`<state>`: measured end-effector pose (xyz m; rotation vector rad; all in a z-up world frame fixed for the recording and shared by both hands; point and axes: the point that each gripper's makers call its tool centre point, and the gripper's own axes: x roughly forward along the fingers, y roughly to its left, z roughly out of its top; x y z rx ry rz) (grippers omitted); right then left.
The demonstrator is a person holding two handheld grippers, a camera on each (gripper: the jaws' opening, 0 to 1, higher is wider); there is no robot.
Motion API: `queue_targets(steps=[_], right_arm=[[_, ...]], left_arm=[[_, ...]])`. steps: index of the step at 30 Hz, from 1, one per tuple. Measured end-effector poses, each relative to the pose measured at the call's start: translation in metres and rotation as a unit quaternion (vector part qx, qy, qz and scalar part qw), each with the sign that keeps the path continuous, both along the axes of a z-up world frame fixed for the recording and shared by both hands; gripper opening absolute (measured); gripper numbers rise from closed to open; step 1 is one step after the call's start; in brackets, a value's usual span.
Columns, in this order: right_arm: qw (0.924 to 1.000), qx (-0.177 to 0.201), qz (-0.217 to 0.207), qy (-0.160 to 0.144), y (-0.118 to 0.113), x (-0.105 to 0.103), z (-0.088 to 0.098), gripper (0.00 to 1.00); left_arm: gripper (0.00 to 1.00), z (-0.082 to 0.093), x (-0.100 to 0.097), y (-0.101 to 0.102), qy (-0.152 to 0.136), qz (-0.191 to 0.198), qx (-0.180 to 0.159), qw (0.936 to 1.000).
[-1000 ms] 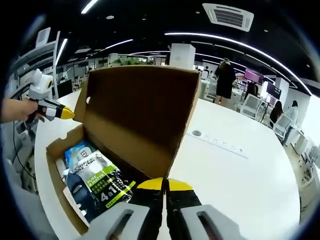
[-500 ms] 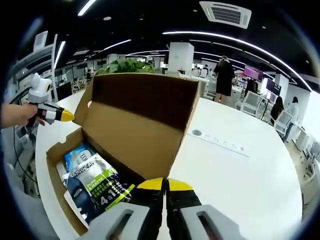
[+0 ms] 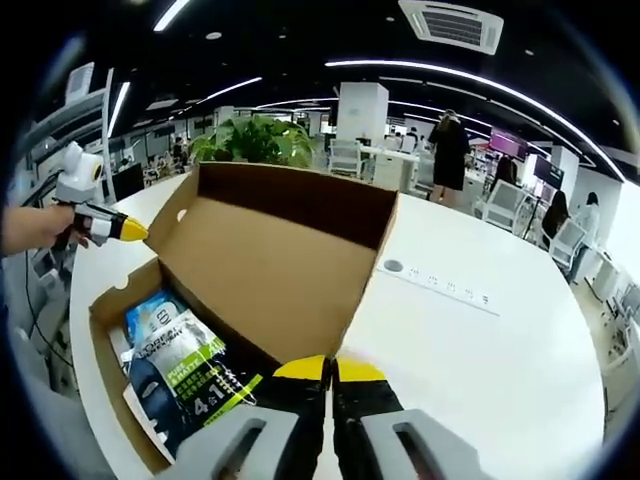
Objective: Operate the shoe box by opening the lid, removing the specified soft item, and placing it in the target area until the item is outside and the box remains undamaged.
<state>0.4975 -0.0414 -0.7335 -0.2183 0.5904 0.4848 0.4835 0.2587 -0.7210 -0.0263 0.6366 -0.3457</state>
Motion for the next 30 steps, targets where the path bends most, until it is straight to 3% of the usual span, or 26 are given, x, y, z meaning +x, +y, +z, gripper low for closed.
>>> queue_targets(steps=[12, 30], right_arm=[[0.9999, 0.008, -0.005, 0.007, 0.002, 0.007, -0.001, 0.0], [0.9996, 0.001, 0.002, 0.027, 0.001, 0.017, -0.007, 0.0]], left_arm=[[0.0, -0.003, 0.008, 0.005, 0.002, 0.012, -0.015, 0.9998], [0.0, -0.006, 0.021, 0.002, 0.009, 0.015, -0.008, 0.9998]])
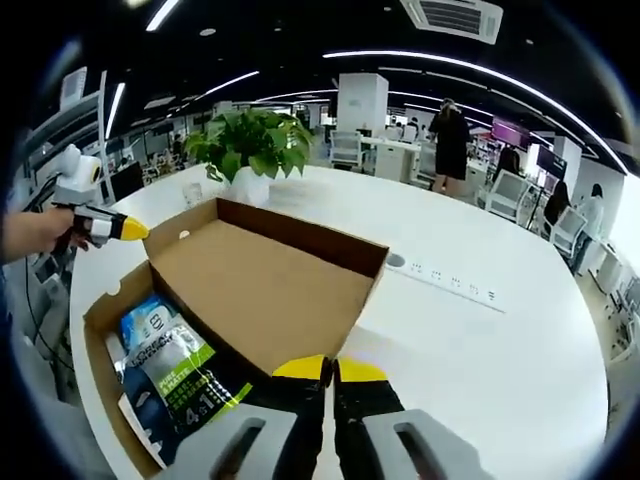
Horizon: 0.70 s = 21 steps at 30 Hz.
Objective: Operate the shoe box by opening the lid, removing the specified soft item, and placing it in the target area until the item is outside and the box remains undamaged.
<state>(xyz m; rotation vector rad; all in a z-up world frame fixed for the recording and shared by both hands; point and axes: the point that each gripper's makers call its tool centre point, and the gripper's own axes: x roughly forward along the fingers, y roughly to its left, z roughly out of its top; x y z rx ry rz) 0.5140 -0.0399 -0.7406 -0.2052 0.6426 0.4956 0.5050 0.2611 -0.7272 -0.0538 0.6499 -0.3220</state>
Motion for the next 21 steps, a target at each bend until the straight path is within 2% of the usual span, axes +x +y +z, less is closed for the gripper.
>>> queue_targets(steps=[21], right_arm=[[0.9996, -0.016, 0.009, 0.02, 0.0, 0.01, -0.011, 0.0]], left_arm=[[0.0, -0.01, 0.012, 0.001, 0.013, 0.01, -0.012, 0.9998]])
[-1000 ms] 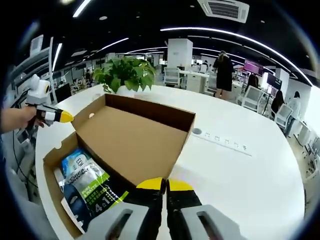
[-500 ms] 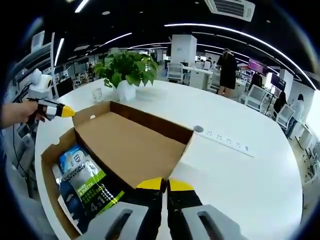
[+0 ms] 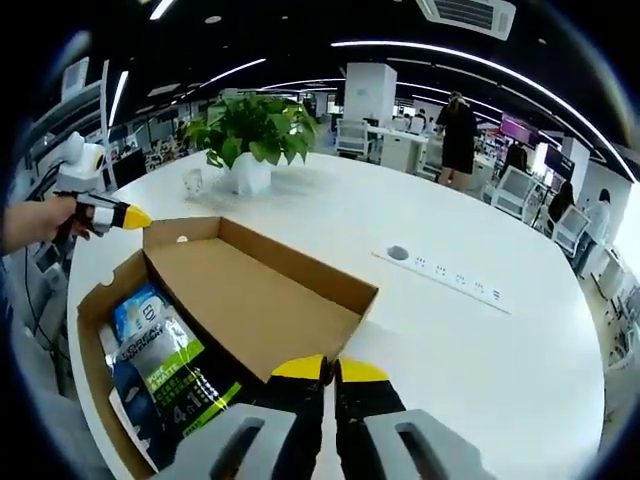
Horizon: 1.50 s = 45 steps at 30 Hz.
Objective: Operate the shoe box by opening the lid, removing the specified soft item, and placing it in the target area until the item is outside and the box remains undamaged.
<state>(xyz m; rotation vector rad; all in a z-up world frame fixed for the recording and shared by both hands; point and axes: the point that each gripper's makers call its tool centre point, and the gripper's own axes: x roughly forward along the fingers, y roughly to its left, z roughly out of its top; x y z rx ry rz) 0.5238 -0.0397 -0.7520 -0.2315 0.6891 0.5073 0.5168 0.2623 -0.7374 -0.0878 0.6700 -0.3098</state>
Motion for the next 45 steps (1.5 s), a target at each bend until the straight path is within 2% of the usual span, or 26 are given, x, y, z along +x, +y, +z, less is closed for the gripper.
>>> queue_targets(steps=[15, 23, 32, 34, 39, 45], right_arm=[[1.0, -0.002, 0.002, 0.007, 0.0, 0.001, 0.0, 0.0], [1.0, -0.002, 0.005, 0.006, -0.001, -0.004, 0.003, 0.0], [0.9999, 0.003, 0.011, -0.001, -0.002, -0.011, 0.011, 0.02], [0.9999, 0.005, 0.015, -0.001, -0.002, -0.015, 0.014, 0.03], [0.9995, 0.013, 0.029, -0.004, 0.0, -0.025, 0.019, 0.05], [0.9988, 0.016, 0.046, -0.004, 0.005, -0.039, 0.022, 0.1]], left_arm=[[0.01, -0.001, 0.001, 0.001, 0.004, 0.002, -0.012, 0.9999], [0.02, 0.004, -0.006, -0.003, 0.003, -0.011, 0.013, 0.9999], [0.08, 0.013, -0.018, -0.006, -0.005, -0.015, 0.021, 0.9997], [0.06, 0.017, -0.022, -0.011, -0.008, -0.021, 0.016, 0.9996], [0.08, 0.024, -0.03, -0.02, -0.014, -0.036, 0.021, 0.999], [0.11, 0.023, -0.043, -0.032, -0.013, -0.052, 0.02, 0.9984]])
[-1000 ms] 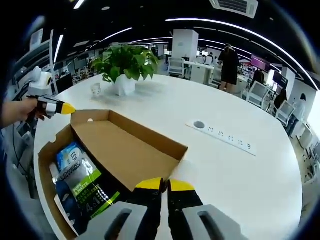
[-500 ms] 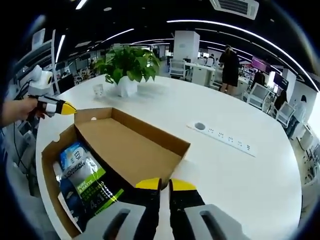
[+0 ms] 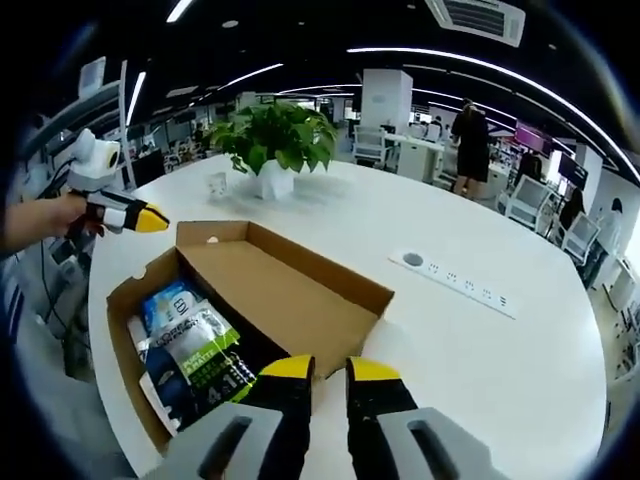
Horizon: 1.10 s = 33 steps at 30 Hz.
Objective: Operate the shoe box by opening the lid, removing the specified soft item, and placing it in the target area until the item is outside and the box remains undamaged.
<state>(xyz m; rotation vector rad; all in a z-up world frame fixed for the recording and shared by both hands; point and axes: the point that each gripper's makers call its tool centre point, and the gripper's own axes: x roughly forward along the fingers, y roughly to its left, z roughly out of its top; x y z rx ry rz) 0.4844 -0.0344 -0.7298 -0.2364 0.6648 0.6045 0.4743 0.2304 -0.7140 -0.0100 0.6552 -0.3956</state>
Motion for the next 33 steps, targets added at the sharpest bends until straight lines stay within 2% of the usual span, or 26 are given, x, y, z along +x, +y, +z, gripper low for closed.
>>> queue_targets(steps=[3, 18, 24, 26, 33], right_arm=[[1.0, 0.003, 0.006, 0.0, 0.002, -0.007, 0.001, 0.12], [0.9985, 0.035, 0.037, 0.019, 0.007, -0.045, 0.0, 0.38], [0.9971, 0.056, 0.049, 0.017, 0.009, -0.058, 0.004, 0.5], [0.9966, 0.062, 0.052, 0.016, 0.01, -0.062, 0.005, 0.51], [0.996, 0.053, 0.072, -0.001, 0.012, -0.073, 0.008, 0.58]], left_arm=[[0.13, -0.002, -0.007, -0.006, 0.003, -0.008, -0.002, 1.0], [0.2, -0.022, -0.051, -0.046, 0.035, -0.062, -0.014, 0.9973], [0.23, -0.036, -0.067, -0.06, 0.057, -0.087, -0.013, 0.9945], [0.24, -0.039, -0.07, -0.064, 0.064, -0.093, -0.016, 0.9935], [0.26, -0.048, -0.079, -0.076, 0.085, -0.114, -0.022, 0.9896]])
